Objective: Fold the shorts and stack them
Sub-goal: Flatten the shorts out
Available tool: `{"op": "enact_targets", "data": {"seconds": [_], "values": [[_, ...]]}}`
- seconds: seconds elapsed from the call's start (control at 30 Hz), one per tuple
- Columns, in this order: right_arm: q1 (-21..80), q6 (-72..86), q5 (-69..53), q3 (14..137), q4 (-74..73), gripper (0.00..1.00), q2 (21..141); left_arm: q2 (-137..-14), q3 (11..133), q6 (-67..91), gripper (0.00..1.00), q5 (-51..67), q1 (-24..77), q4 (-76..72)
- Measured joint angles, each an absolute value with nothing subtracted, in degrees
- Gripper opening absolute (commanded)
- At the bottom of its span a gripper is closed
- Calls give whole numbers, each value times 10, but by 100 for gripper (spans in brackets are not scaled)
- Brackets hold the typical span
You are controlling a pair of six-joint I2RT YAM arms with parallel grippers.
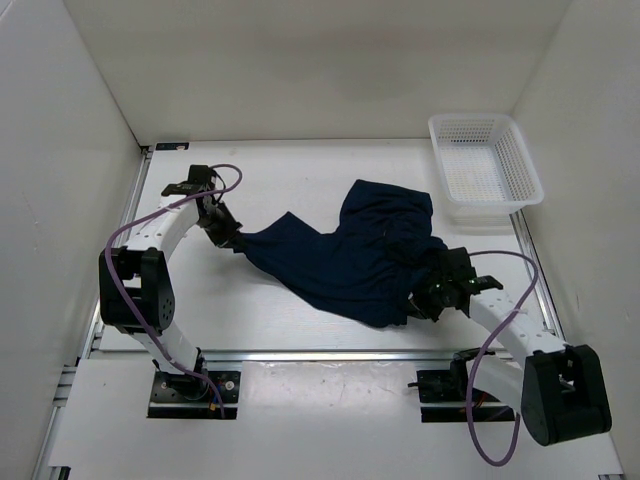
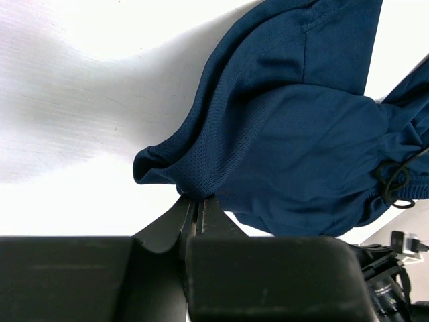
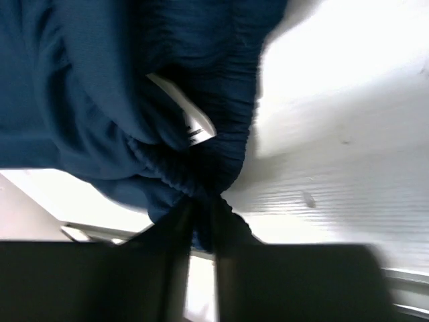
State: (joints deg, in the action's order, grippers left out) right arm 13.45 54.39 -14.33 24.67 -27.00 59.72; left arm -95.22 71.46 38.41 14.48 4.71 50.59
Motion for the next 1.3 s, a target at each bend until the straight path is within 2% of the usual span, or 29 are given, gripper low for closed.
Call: {"op": "enact_targets", "data": {"seconds": [0.03,0.2,0.27,0.43,0.57,0.67,0.73,0.77,0.8,0.83,0.87,0.93,1.0,1.1,1.13,1.17,1.27,1.3], "values": [[138,544,-141,255,-270,0,604,-952,715,384,10,145,47,507],[139,520,-118,371,-295,0,669,-971,768,386,10,153,47,531],[126,498,-109,469,-319,0,719,-997,830,387,10,159,46,546],[101,418,-92,806,-332,0,828,-1072,1069,382,10,165,28,597],[98,346,-92,924,-304,0,803,-1047,1145,379,10,170,-10,609],[101,306,-98,892,-291,0,738,-993,1112,375,10,175,-34,608],[102,288,-103,830,-293,0,689,-942,1042,372,10,176,-44,602],[102,280,-105,780,-286,0,664,-912,989,369,16,176,-44,591],[102,275,-103,726,-283,4,639,-889,943,368,32,177,-43,585],[102,274,-100,675,-286,37,622,-868,891,364,62,178,-40,578],[102,276,-93,621,-289,43,610,-854,842,362,65,179,-36,571],[101,278,-72,531,-302,49,604,-857,772,359,65,186,-27,565],[101,286,-48,477,-333,49,614,-898,738,352,65,194,-22,561],[100,301,-23,456,-368,43,608,-950,717,345,62,194,-18,547],[100,307,-17,456,-368,39,597,-953,713,344,61,190,-18,547],[100,312,-13,456,-368,28,581,-949,711,343,59,186,-18,547],[100,328,-8,456,-369,12,531,-920,711,338,47,178,-21,540],[99,333,-9,455,-368,10,518,-908,707,337,47,176,-21,536]]}}
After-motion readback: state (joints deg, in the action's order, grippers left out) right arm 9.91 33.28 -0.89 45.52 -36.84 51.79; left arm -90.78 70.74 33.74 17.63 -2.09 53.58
